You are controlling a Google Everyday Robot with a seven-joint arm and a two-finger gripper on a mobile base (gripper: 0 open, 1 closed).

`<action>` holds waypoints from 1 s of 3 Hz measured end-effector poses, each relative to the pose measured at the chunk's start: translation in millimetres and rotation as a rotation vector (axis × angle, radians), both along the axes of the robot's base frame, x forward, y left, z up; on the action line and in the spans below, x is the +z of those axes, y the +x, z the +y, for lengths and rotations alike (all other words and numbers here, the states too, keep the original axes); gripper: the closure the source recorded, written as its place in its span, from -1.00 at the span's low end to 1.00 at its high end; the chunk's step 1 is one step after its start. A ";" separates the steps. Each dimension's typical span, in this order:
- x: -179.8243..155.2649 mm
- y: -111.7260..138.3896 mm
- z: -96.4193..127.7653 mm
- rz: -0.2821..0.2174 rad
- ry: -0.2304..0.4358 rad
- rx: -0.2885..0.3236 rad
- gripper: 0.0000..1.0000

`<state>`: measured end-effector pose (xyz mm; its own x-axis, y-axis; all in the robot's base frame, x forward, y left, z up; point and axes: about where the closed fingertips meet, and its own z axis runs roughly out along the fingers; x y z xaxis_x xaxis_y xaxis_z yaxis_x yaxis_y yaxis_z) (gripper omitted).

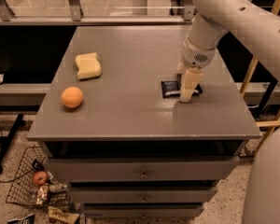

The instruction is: Move rxbar blueberry near sponge

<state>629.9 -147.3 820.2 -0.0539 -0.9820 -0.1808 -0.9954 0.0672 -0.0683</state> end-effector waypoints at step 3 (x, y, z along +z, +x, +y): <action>10.4 1.8 -1.2 -0.012 0.000 -0.001 0.89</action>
Offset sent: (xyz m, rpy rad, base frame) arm 0.0003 -0.0034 0.0177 -0.0007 -0.0494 0.0002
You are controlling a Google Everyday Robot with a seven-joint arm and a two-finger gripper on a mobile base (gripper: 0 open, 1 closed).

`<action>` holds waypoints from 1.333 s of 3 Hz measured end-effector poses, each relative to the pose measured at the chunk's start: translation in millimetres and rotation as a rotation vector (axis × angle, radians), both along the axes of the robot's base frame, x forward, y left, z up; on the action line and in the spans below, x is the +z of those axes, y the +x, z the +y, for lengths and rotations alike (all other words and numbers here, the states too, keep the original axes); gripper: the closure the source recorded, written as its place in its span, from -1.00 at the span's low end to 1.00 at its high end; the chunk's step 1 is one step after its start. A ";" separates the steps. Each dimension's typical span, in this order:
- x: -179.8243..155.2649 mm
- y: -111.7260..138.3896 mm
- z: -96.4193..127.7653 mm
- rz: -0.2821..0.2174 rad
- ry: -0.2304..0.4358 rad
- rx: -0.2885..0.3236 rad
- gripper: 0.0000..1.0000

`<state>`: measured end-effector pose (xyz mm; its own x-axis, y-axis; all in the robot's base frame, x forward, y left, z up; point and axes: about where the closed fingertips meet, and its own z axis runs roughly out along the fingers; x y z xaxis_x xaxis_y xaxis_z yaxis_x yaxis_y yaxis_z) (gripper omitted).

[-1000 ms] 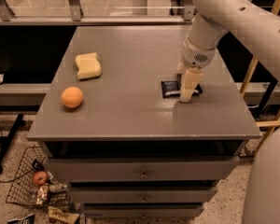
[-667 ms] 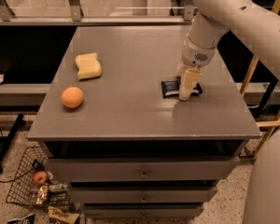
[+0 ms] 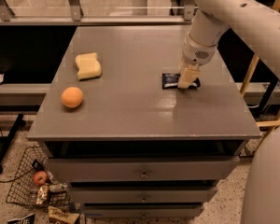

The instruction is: Move rxbar blueberry near sponge

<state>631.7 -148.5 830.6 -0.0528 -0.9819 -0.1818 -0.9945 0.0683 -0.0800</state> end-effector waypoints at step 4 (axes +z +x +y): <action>97.6 39.5 18.3 -0.328 0.101 0.090 1.00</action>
Offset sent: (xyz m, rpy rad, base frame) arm 0.0315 -0.0534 0.1371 0.0055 -0.3927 -0.0395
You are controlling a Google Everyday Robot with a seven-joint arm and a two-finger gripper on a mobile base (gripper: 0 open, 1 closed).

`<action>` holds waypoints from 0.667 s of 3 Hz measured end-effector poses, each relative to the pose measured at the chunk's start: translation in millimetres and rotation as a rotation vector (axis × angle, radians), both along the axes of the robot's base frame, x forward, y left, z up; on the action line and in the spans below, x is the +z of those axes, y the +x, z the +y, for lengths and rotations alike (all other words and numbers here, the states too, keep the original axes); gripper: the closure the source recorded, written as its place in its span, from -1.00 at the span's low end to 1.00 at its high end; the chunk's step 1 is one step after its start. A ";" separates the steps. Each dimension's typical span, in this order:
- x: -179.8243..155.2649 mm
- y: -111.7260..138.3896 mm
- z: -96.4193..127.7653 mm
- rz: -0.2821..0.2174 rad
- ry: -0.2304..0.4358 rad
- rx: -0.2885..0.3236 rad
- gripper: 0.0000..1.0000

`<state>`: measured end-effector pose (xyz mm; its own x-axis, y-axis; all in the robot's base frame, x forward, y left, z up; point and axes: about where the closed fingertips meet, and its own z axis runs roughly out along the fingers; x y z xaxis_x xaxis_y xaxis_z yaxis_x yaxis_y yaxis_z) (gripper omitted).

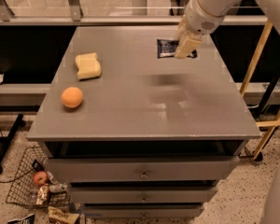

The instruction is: Move rxbar blueberry near sponge

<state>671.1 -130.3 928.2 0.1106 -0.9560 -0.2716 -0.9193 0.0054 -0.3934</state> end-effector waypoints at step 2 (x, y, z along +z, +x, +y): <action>10.3 36.0 122.3 -0.059 0.117 0.294 1.00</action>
Offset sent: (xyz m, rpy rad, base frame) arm 0.0660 0.1935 -0.0028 0.1710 -0.0234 0.4512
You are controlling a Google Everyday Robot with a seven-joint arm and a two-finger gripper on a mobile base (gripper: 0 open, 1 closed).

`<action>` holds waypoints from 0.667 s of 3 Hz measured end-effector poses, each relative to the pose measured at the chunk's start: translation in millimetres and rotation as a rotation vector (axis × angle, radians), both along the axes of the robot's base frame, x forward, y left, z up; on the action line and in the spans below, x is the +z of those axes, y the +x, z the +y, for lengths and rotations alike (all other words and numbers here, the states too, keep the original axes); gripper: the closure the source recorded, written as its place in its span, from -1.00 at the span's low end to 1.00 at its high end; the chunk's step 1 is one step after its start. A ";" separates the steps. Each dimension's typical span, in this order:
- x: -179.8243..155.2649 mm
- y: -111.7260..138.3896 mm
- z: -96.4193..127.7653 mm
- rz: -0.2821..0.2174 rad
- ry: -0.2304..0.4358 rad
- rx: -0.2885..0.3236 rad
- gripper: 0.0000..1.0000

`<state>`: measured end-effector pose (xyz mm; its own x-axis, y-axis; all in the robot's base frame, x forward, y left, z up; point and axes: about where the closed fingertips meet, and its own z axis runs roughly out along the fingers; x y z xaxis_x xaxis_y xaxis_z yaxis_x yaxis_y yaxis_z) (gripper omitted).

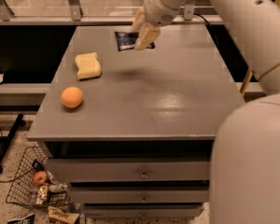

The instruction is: Move rxbar blueberry near sponge

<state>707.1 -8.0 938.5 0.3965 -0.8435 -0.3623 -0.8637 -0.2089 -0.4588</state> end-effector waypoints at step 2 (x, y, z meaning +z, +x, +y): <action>-63.3 19.4 88.7 0.128 -0.061 0.200 1.00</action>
Offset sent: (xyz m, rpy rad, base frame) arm 0.0321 0.1128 -0.0755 -0.1002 0.1833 0.2758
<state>726.6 80.7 875.2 0.5121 -0.7748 -0.3708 -0.8525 -0.4057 -0.3298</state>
